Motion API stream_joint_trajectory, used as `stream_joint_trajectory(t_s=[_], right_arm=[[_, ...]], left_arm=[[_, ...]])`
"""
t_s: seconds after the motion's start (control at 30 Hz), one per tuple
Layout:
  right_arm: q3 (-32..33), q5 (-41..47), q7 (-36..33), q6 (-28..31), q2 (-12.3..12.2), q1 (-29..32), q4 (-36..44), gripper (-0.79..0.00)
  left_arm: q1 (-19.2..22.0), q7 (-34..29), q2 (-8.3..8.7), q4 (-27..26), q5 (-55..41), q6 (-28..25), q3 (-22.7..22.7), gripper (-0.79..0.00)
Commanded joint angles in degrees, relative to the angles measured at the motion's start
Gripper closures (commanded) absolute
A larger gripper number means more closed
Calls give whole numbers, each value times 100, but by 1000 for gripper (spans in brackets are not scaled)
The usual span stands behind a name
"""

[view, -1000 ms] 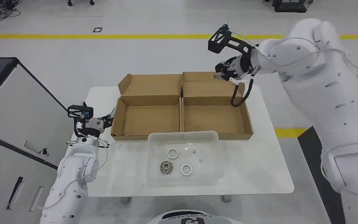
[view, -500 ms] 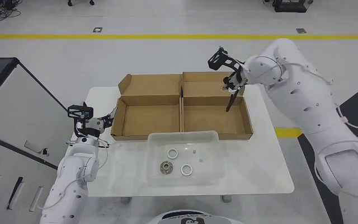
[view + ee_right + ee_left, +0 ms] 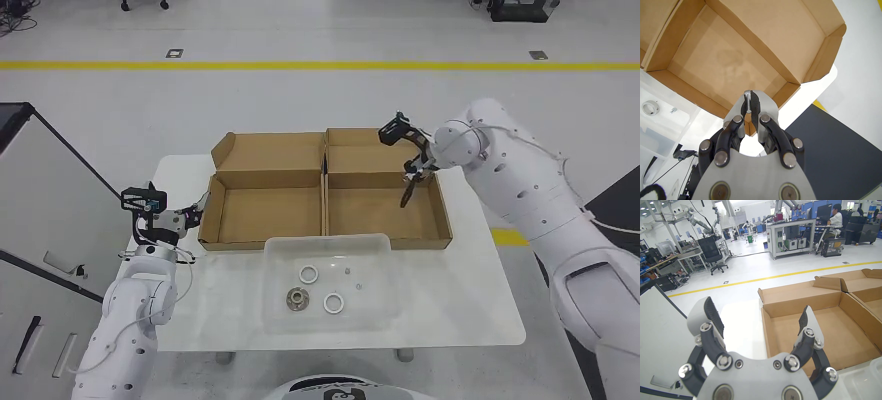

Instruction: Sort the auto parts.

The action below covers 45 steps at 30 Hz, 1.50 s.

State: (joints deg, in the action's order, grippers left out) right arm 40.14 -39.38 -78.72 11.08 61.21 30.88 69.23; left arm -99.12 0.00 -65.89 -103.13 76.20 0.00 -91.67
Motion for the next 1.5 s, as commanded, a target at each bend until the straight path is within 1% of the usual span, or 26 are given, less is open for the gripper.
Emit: stream_joint_trajectory(t_s=[0.0, 0.2, 0.6, 1.23, 1.47], right_arm=[[-77, 21, 84, -16, 48, 2, -175, 0], [-258, 27, 284, -83, 173, 29, -576, 0], [-517, -46, 433, -72, 350, 177, -1193, 0], [-585, -687, 860, -250, 392, 583, -1296, 0], [-504, -672, 769, -275, 395, 678, -1215, 0]], left_arm=[[0, 0, 0, 0, 0, 0, 0, -785], [0, 0, 0, 0, 0, 0, 0, -785], [0, 0, 0, 0, 0, 0, 0, -785], [0, 0, 0, 0, 0, 0, 0, -785], [0, 0, 0, 0, 0, 0, 0, -785]])
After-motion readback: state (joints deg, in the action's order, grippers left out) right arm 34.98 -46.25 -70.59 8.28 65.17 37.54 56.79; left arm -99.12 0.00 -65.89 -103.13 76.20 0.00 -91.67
